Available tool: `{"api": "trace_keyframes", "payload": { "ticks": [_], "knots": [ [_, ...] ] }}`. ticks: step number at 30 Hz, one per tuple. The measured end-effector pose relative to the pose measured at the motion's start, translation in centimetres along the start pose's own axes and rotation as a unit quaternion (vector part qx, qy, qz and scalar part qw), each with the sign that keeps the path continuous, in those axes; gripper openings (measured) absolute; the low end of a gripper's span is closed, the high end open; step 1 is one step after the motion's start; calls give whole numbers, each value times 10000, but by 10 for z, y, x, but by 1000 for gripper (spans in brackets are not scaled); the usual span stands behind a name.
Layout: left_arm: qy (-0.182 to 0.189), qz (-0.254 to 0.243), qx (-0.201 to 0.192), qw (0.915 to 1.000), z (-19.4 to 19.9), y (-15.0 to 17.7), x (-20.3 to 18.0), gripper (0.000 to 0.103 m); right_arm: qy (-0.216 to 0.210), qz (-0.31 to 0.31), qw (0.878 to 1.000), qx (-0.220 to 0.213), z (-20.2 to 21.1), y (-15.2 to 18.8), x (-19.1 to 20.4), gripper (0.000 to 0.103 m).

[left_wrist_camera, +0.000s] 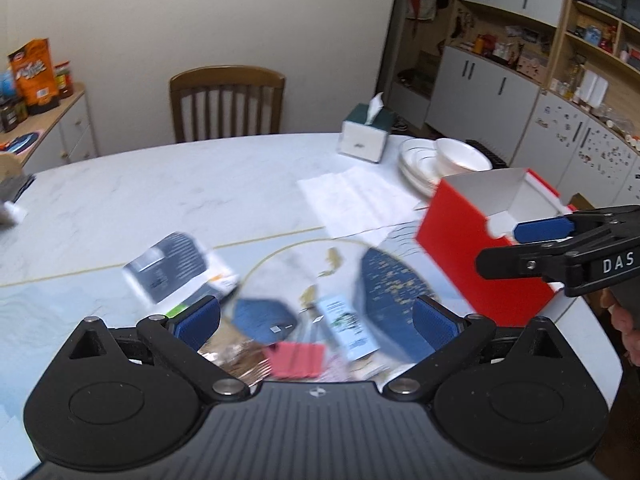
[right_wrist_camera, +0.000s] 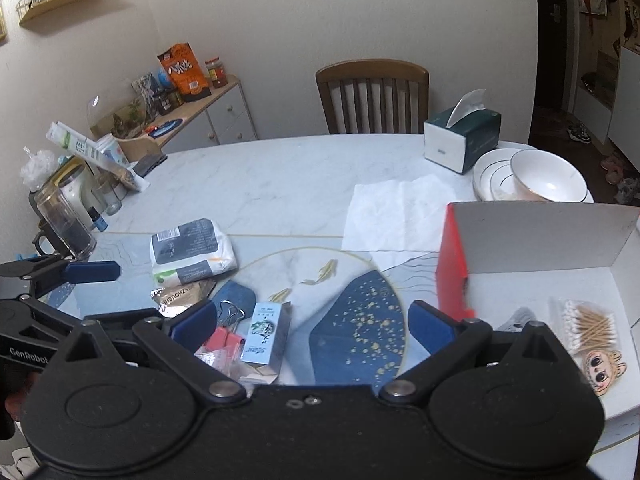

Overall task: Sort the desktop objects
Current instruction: 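Withdraw both tools from the box toward the remaining items, then grasp the gold foil snack bag with the left tool while the right tool grasps the clear plastic bag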

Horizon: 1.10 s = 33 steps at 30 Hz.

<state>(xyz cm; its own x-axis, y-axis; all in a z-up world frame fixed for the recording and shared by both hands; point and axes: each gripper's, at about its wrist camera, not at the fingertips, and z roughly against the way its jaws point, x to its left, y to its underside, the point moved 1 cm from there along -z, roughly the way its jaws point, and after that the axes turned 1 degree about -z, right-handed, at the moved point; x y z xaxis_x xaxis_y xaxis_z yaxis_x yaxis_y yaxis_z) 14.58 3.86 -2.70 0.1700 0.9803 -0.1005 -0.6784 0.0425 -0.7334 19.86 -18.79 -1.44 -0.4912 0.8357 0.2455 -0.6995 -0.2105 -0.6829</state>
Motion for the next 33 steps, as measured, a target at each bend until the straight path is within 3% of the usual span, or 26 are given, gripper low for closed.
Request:
{"api": "trace_keyframes", "payload": {
  "ticks": [20,33],
  "knots": [
    [-613,233,599,9960,-35,33,72,103,283,172,9979,556,-55,21,30,101],
    [-906,781,972,9880,-80,20,82,103,293,48,9955,895,-64,48,27,99]
  ]
}}
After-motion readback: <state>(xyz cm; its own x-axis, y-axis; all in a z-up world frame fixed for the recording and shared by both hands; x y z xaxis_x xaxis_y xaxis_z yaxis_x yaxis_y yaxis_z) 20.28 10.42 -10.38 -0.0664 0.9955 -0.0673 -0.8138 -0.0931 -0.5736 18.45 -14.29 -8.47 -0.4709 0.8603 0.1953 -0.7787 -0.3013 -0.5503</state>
